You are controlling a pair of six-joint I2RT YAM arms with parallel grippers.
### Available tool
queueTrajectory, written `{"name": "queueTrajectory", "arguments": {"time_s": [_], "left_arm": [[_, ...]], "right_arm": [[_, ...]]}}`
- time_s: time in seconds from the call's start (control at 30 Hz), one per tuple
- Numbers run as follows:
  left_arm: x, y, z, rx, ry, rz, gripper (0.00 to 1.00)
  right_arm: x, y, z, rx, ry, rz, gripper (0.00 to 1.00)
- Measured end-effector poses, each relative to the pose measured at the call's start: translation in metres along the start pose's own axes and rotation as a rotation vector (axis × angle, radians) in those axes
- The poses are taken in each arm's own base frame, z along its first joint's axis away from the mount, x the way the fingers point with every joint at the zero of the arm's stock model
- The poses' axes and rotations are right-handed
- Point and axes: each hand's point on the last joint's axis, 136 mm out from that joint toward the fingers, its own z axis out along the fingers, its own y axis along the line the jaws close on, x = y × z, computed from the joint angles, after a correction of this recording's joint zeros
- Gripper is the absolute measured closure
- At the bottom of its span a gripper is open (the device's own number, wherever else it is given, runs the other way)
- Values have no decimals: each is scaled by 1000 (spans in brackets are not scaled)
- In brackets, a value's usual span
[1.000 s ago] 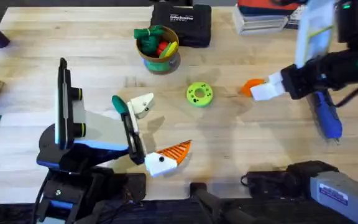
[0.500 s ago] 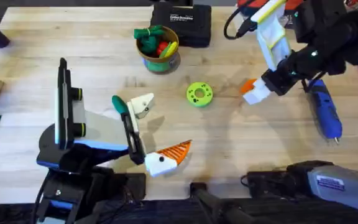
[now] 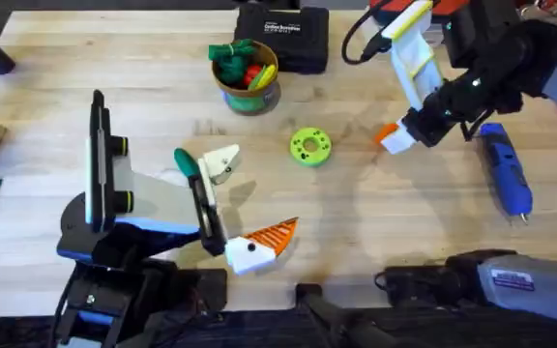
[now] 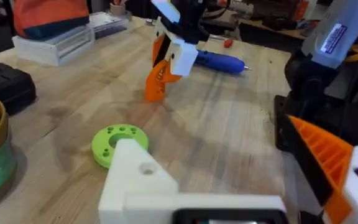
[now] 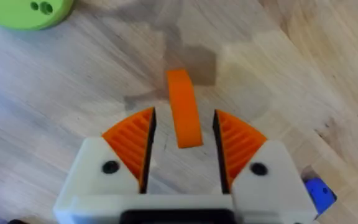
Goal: Pick up the gripper from the table and insert it into the empty holder that is missing its gripper. Then pick up a screw, insert it into the mounting hole, and use the screwdriver to tighten it. Finally, clean up the table by picking up the vegetable and placing it into the bucket.
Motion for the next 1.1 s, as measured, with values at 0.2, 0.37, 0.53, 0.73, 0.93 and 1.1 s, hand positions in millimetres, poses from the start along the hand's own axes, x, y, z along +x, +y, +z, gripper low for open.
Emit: {"name": "queueTrajectory", "arguments": {"time_s": [0.2,0.37,0.53,0.73,0.93,1.1], "left_arm": [[0,0,0,0,0,0,15],[0,0,0,0,0,0,15],[0,0,0,0,0,0,15],[0,0,0,0,0,0,17],[0,0,0,0,0,0,15],[0,0,0,0,0,0,15]], "right_arm": [[-3,-2,0,8,-12,-2,740],[-4,-2,-1,8,-14,0,985],[-2,-1,-11,20,-29,40,986],[-3,-2,-57,68,-168,199,987],[-12,15,-89,-37,-372,392,987],[-35,62,-80,-328,-505,501,987]]}}
